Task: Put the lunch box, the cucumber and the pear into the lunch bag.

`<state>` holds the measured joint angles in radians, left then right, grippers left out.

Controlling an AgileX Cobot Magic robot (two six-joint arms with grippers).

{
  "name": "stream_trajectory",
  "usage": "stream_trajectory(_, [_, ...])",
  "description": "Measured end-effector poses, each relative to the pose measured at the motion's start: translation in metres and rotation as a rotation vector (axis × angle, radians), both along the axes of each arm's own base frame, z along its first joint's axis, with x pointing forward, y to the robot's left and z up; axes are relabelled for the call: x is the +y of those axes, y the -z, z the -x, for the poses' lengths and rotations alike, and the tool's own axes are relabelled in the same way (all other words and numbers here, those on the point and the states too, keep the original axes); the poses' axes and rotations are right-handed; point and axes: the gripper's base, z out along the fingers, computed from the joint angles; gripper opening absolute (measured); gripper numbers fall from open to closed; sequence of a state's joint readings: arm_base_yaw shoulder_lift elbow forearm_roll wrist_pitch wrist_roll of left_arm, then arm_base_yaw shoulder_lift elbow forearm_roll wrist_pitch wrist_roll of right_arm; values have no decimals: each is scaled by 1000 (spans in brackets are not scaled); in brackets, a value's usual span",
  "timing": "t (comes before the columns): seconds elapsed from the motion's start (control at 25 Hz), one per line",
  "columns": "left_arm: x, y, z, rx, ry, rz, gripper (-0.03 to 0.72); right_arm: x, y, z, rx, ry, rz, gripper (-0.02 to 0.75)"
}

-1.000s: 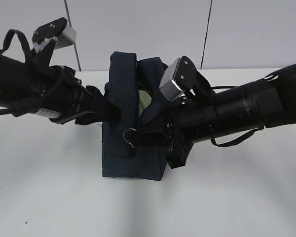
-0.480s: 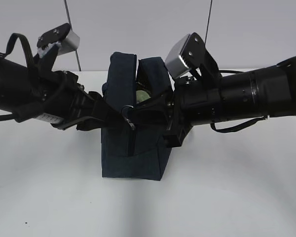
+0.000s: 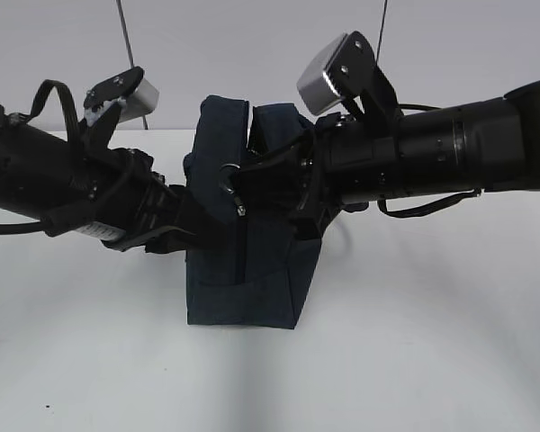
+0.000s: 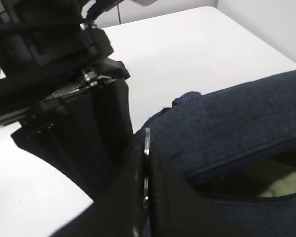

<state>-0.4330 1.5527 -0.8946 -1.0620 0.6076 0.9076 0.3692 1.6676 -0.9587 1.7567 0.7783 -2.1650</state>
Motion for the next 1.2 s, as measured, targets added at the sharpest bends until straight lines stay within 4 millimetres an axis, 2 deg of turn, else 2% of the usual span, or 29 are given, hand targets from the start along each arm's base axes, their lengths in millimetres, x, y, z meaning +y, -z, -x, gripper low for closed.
stream_trajectory(0.2, [0,0,-1,-6,-8,-2,25,0,-5,-5,-21,18,2,14])
stream_trajectory(0.28, [0,0,-1,-6,-8,-3,-3,0,-7,-7,-29,35,10,6])
stream_trajectory(0.48, [1,0,-1,-11,-3,-11,-10,0,-11,-11,-47,55,16,24])
stream_trajectory(0.52, [1,1,-1,-10,2,-12,-11,0,-13,-13,-54,61,19,6])
stream_trajectory(0.92, [1,3,4,2,71,-50,-12,-2,-18,-20,-88,90,35,6])
stream_trajectory(1.2, [3,4,6,7,95,-77,-13,-7,-12,-38,-78,118,33,6])
